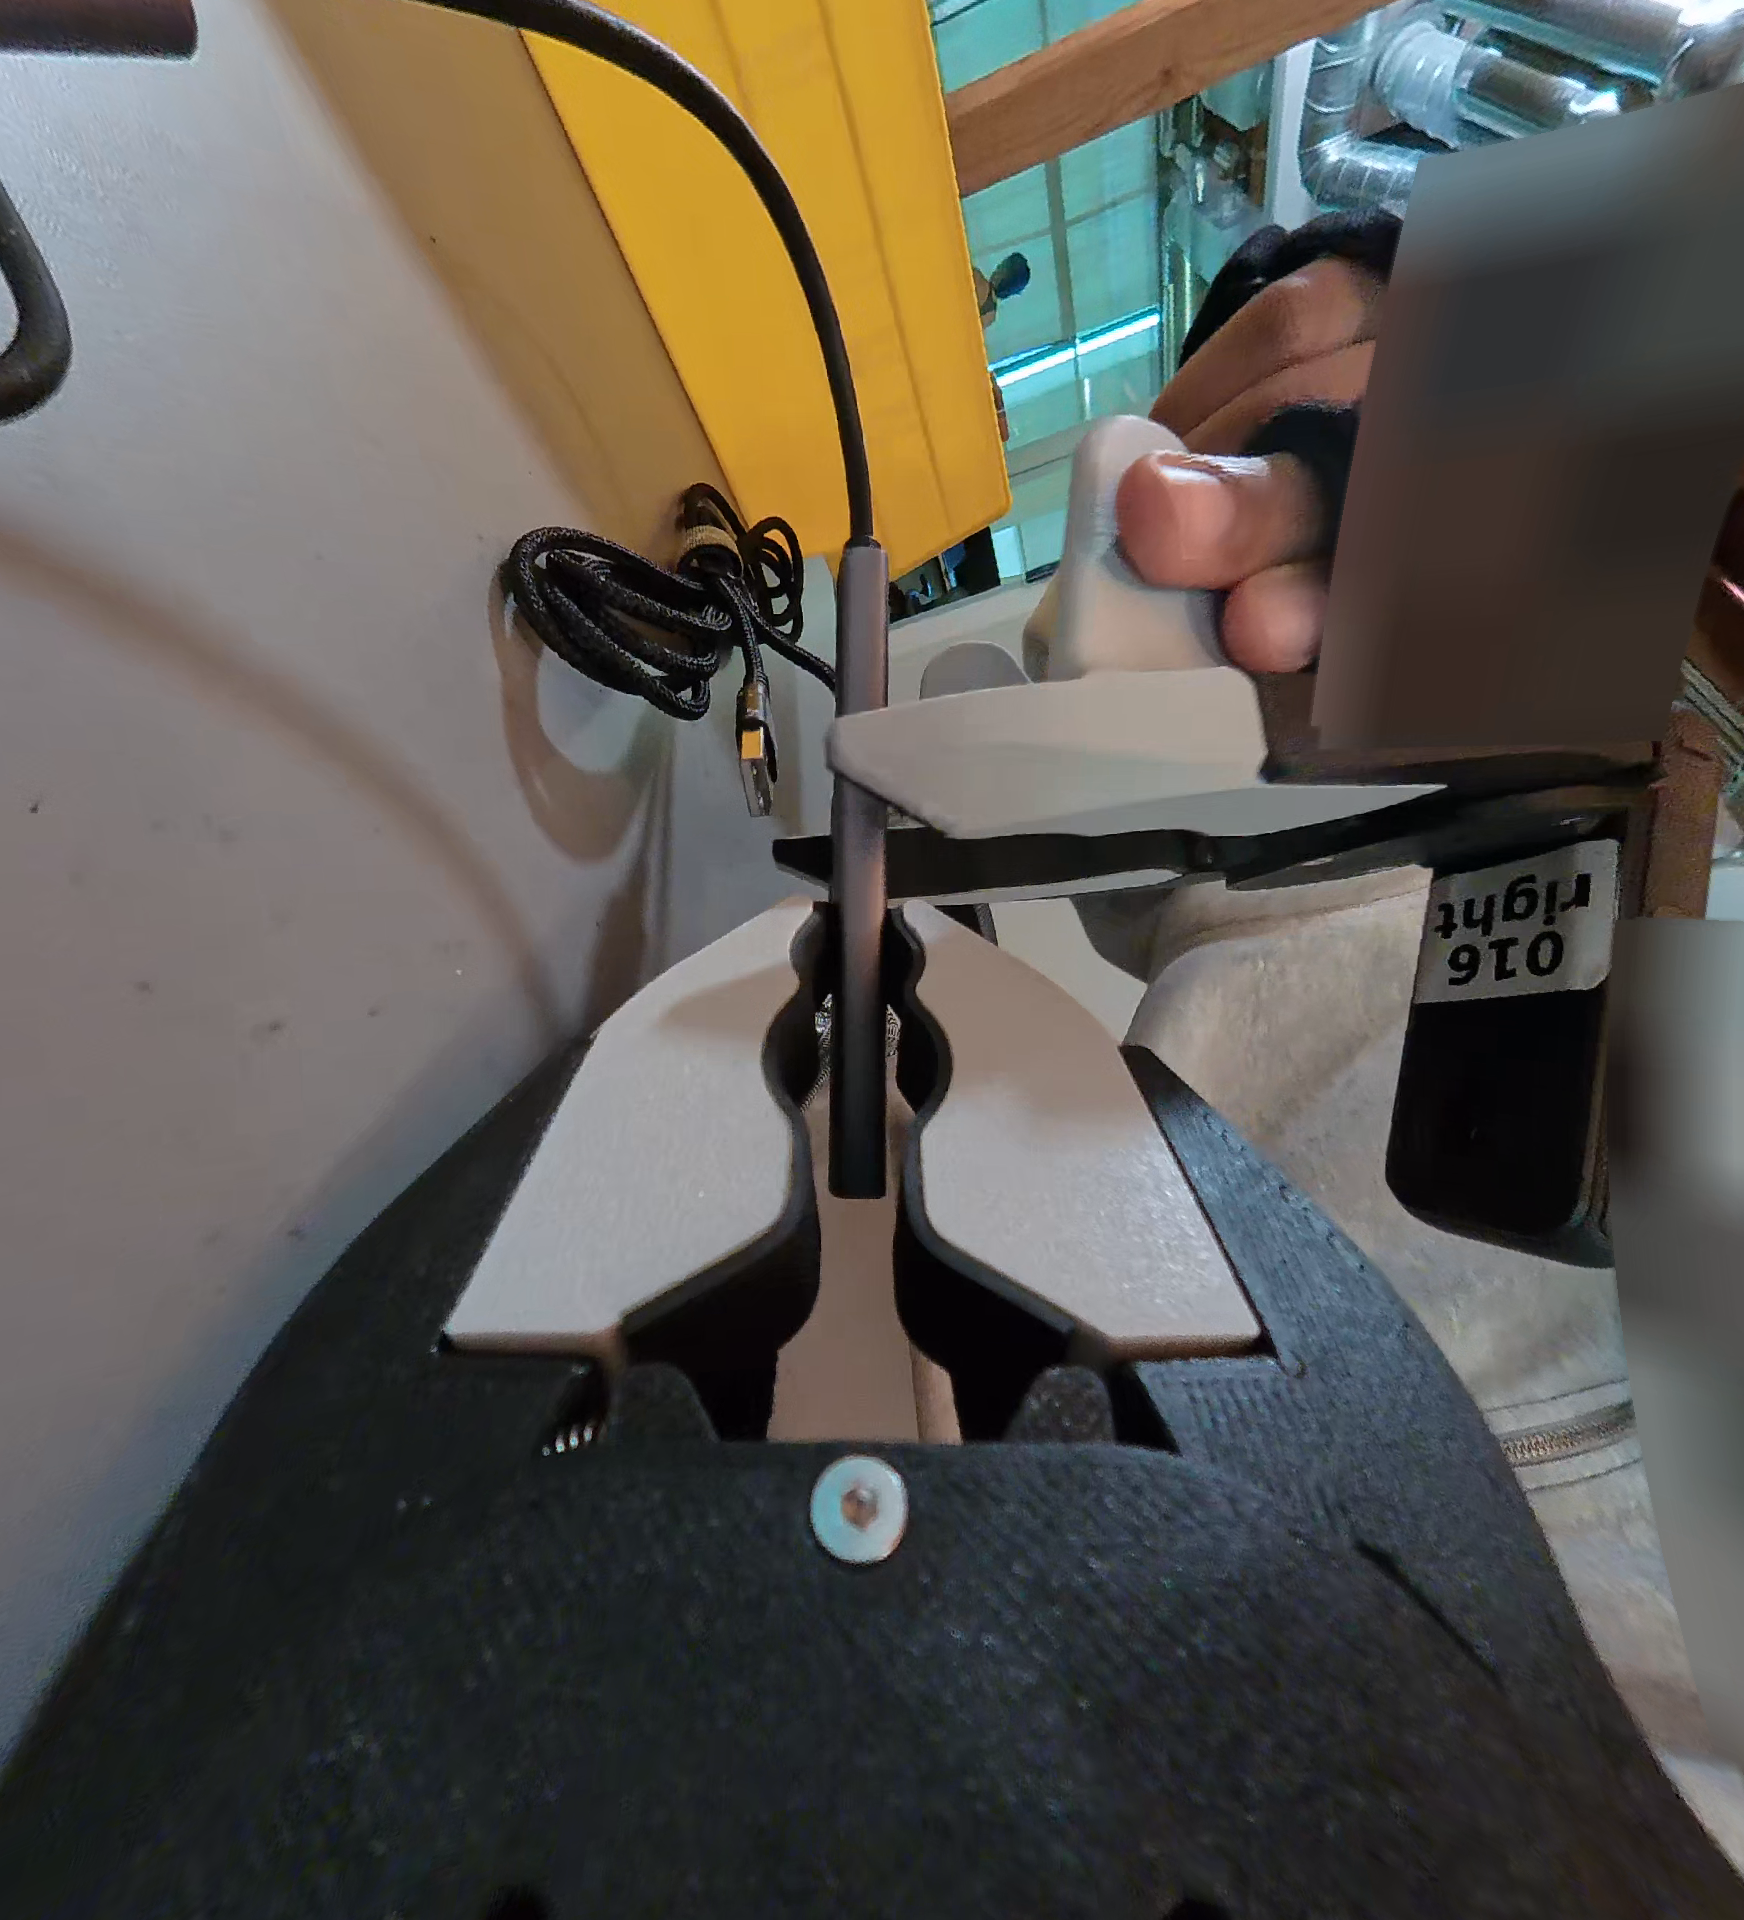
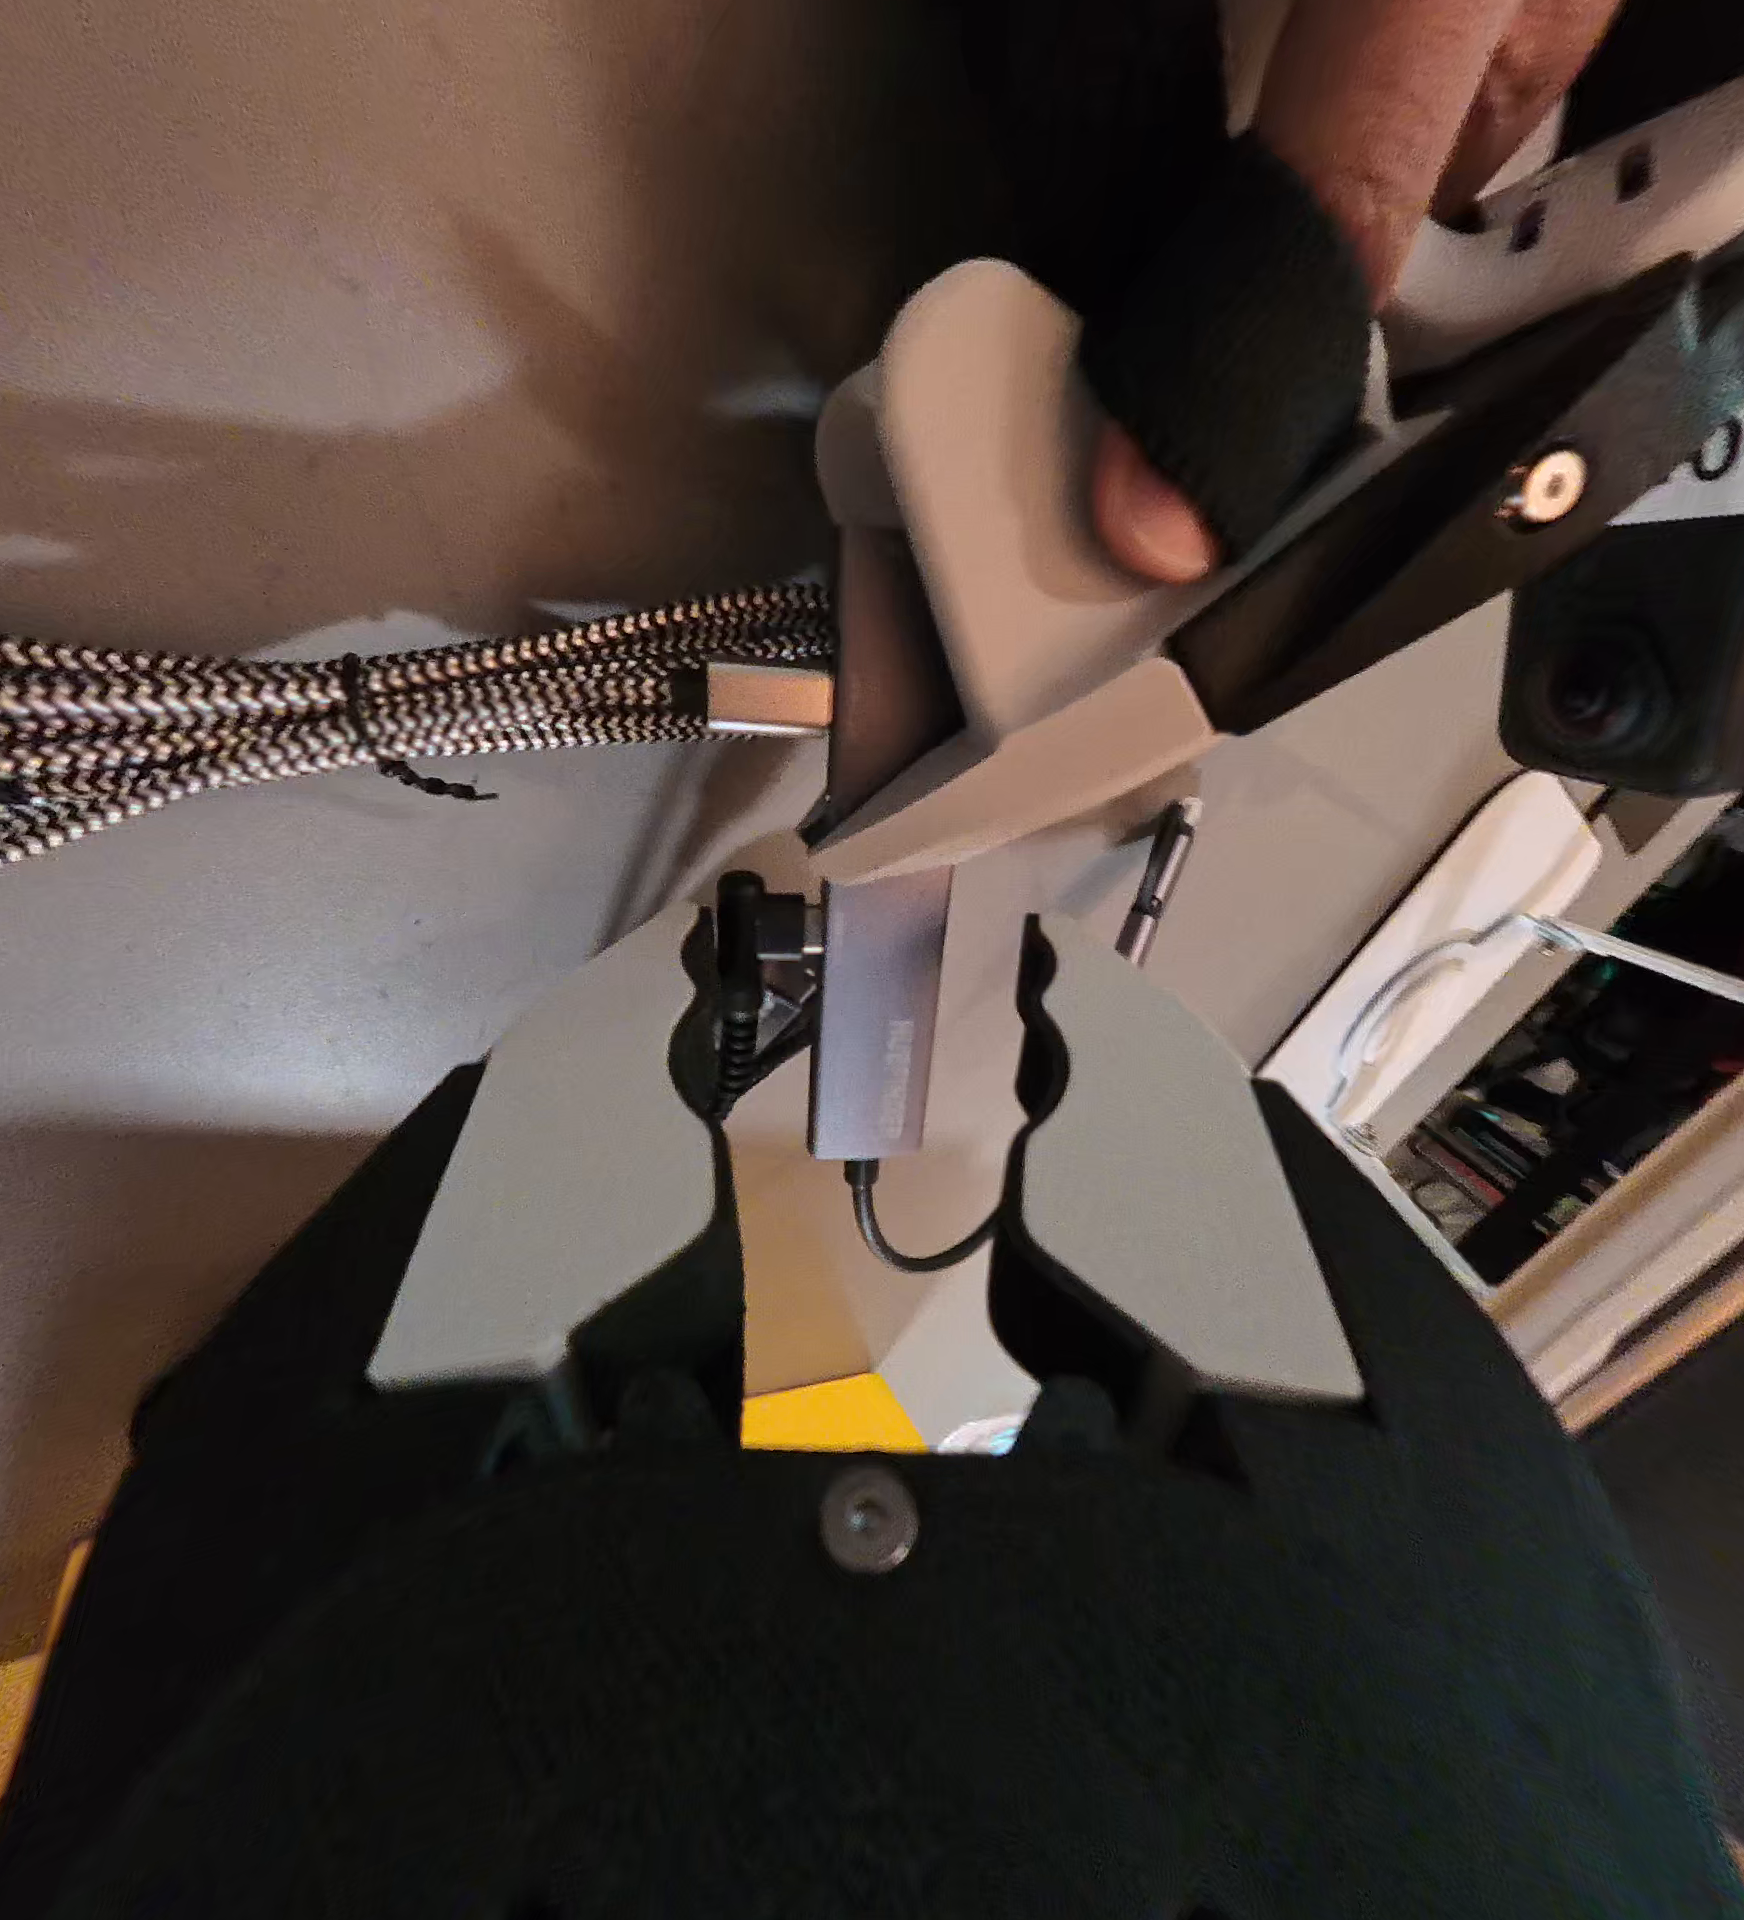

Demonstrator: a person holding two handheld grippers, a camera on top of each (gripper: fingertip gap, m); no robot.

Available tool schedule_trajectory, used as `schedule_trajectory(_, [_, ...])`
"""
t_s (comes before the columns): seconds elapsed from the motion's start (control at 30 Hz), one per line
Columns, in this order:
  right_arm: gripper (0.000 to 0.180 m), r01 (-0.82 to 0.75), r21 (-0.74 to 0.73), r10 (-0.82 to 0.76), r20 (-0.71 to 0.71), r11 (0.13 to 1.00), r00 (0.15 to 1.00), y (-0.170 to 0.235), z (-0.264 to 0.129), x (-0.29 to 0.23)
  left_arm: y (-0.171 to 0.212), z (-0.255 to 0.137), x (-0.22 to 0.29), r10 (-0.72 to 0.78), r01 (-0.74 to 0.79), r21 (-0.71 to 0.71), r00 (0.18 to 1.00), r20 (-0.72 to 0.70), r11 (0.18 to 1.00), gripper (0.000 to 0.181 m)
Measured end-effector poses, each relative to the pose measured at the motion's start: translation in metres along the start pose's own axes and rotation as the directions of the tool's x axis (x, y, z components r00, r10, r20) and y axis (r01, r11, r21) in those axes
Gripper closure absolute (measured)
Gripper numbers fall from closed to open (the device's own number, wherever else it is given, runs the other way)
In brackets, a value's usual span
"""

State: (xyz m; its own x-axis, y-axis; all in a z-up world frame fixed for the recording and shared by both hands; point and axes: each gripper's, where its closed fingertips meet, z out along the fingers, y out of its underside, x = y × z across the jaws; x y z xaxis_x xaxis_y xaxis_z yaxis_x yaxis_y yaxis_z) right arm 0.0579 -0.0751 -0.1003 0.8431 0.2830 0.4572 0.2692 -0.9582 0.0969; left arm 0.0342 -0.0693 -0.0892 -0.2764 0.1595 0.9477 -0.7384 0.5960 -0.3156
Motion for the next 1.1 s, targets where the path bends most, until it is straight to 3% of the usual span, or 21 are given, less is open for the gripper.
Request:
schedule_trajectory(0.1, [0.136, -0.007, 0.011, 0.006, 0.074, 1.0, 0.997, -0.001, 0.004, -0.006, -0.001, -0.001, 0.0, -0.001, 0.001, 0.006, 1.0, 0.003, 1.0, 0.171])
schedule_trajectory(0.77, [0.14, -0.117, 0.063, 0.111, 0.093, 0.991, 0.99, -0.001, 0.001, -0.009, 0.001, 0.0, 0.001, 0.019, -0.019, -0.008, 1.0, 0.0, 1.0, 0.17])
schedule_trajectory(0.9, [0.14, -0.115, 0.089, 0.114, 0.024, 0.989, 0.993, -0.001, 0.001, -0.005, -0.003, -0.002, 0.002, 0.008, -0.008, 0.023, 1.0, -0.013, 1.0, 0.171])
schedule_trajectory(1.1, [0.13, -0.371, 0.202, 0.394, -0.089, 0.906, 0.915, 0.015, -0.027, 0.018, -0.017, -0.013, 0.001, -0.001, 0.003, 0.134, 1.0, -0.02, 0.991, 0.171])
